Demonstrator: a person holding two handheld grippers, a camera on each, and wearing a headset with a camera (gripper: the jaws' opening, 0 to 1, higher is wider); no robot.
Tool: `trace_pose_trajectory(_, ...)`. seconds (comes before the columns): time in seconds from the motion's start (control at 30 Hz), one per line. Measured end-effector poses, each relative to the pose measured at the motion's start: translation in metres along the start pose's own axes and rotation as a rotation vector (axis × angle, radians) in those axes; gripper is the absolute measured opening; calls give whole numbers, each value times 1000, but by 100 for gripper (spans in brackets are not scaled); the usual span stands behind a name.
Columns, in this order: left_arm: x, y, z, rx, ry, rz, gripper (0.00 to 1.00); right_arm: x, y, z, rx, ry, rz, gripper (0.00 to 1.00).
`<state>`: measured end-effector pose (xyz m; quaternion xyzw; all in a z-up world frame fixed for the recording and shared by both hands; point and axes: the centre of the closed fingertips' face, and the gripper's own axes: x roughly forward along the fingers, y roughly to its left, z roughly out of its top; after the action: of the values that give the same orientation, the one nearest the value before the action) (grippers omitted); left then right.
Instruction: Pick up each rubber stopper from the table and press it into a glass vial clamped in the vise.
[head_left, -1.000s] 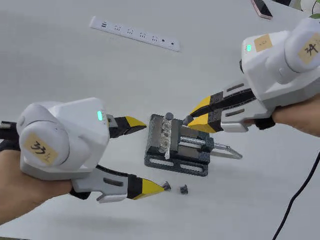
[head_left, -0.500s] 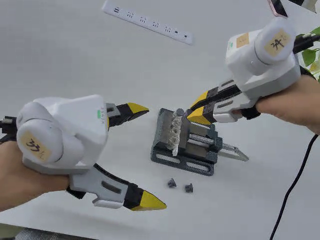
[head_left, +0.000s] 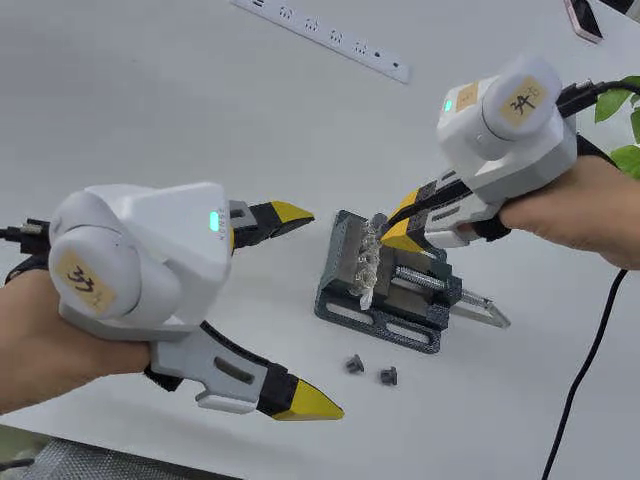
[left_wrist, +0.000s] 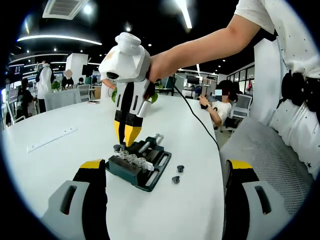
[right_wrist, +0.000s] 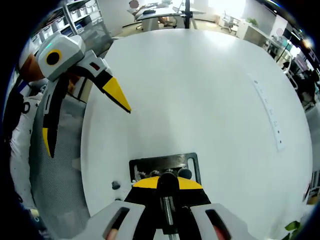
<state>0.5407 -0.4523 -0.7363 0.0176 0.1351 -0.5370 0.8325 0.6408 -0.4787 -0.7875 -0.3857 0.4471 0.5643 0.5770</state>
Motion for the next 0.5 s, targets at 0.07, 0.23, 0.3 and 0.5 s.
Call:
trace_pose_trajectory(0.07,0,0,-1,-1,-3,0,99,2,-1,-1,-5,9,-2,6)
trace_pose_trajectory(0.23,0,-3,-1,-4,-4,-8,99,5,-2,-3,-7,24,2,5)
trace_pose_trajectory(0.3,0,-4,-2,-6,-5,-10,99,6,-1,-3,-6,25,5,5)
trace_pose_trajectory(0.5,0,-3,-2,-9,-10,-10,99,7,-3,-3,-9,31,7,5)
